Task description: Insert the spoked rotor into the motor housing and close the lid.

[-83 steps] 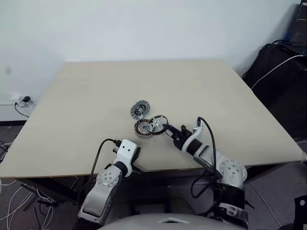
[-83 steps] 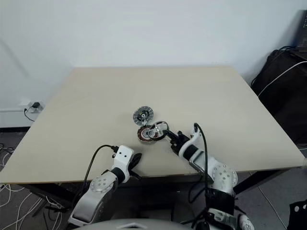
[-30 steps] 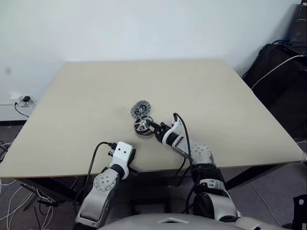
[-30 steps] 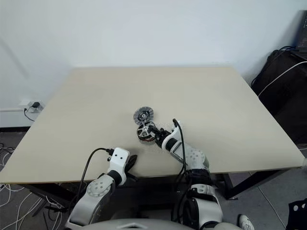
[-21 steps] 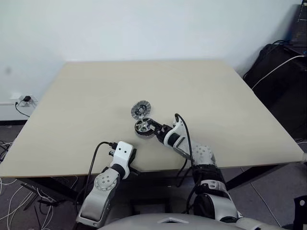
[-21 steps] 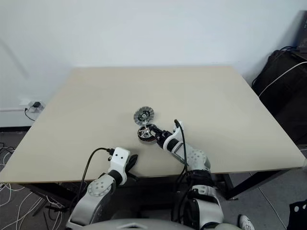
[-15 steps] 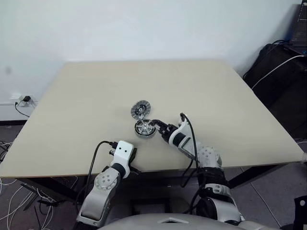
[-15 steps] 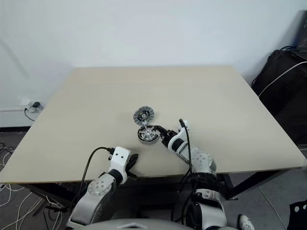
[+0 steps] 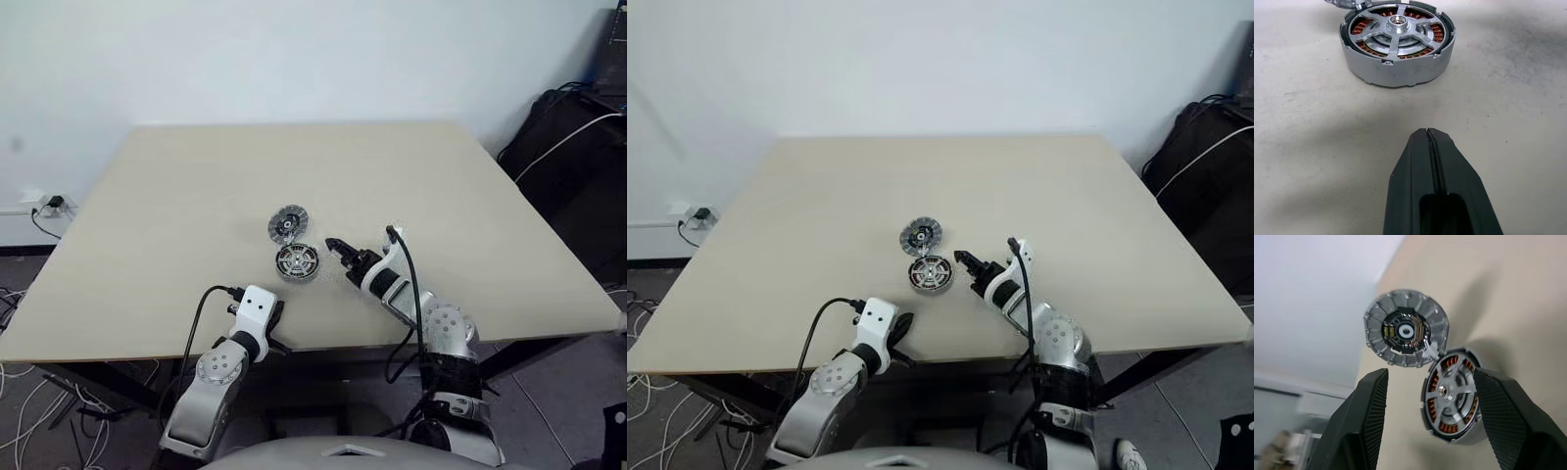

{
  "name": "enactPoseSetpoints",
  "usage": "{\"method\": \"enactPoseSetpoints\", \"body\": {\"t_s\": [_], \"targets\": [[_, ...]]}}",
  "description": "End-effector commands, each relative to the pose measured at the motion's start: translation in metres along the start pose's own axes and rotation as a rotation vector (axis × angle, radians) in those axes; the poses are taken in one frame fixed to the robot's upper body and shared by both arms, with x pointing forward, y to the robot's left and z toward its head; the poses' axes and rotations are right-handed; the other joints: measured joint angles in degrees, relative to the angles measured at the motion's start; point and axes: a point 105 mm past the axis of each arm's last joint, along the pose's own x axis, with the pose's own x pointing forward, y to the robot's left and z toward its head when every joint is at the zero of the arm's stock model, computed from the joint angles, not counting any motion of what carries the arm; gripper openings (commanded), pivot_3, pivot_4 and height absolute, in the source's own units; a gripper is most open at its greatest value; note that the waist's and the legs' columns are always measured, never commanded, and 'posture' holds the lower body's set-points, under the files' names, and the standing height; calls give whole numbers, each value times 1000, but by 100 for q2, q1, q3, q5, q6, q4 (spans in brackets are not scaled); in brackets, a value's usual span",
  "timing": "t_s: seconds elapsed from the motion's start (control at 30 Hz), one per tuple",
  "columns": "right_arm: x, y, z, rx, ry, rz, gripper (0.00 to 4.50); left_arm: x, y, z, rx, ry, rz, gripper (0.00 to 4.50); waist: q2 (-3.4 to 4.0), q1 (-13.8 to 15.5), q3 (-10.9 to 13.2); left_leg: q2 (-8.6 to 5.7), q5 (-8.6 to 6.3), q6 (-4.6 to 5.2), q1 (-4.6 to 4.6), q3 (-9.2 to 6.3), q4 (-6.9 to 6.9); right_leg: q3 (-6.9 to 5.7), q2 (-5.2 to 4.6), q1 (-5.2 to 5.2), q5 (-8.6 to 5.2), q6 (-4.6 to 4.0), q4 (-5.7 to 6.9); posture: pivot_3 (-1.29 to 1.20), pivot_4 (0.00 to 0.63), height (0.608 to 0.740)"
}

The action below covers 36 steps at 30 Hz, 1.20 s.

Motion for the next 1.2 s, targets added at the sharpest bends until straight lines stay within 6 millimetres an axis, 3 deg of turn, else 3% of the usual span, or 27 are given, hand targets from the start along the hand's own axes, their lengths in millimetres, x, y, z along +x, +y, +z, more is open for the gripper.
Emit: {"method": "enactPoseSetpoints", "body": {"t_s": [0.03, 0.13, 0.23, 0.4, 0.43, 0.5, 0.73, 1.2], "targets": [[-5, 30, 14, -314, -82, 49, 2943, 1, -2, 10, 7, -43, -15, 0, 0, -2, 0, -1, 0, 0, 0, 0, 0, 0, 0, 0, -1, 0, 0, 0, 0, 740], [-5, 44, 5, -624, -82, 81, 2943, 1, -3, 10, 6, -41, -18, 0, -1, -19, 0, -29, 0, 0, 2, 1, 0, 0, 1, 0, -4, -4, 0, 0, 0, 740], [2, 46, -13, -892, -8, 88, 2943, 2, -4, 9, 6, -39, -21, 0, -7, -19, 3, -30, 2, -4, 9, 1, 0, 1, 2, 4, -10, -13, 1, 0, 0, 740], [24, 37, -37, -1061, 103, 57, 2943, 2, -5, 9, 4, -39, -23, 0, -22, 2, 6, -32, 5, -6, 23, 0, 3, 2, 1, 19, -17, -26, 4, 0, 0, 740], [29, 35, -40, -1091, 119, 51, 2768, 3, -5, 10, 4, -40, -23, 0, -24, 2, 6, -33, 5, -6, 25, 0, 3, 2, 0, 22, -17, -26, 4, 0, 0, 740], [38, 33, -43, -1116, 136, 42, 2353, 3, -5, 10, 3, -41, -21, 0, -26, 3, 6, -34, 6, -6, 24, 0, 3, 2, -1, 22, -16, -27, 4, 0, 0, 740], [62, 25, -42, -1107, 166, -3, 29, 0, -3, 9, -8, -42, 4, 0, -25, 6, 6, -33, 7, -8, 21, -2, 2, 1, 0, 18, -15, -28, 5, 0, 0, 740], [82, 26, -37, -1073, 148, -39, 10, 0, 0, 9, -9, -48, 20, 0, -23, -9, 5, -33, 9, -13, 22, -2, 2, 1, -1, 18, -13, -27, 10, 0, 0, 740]]}}
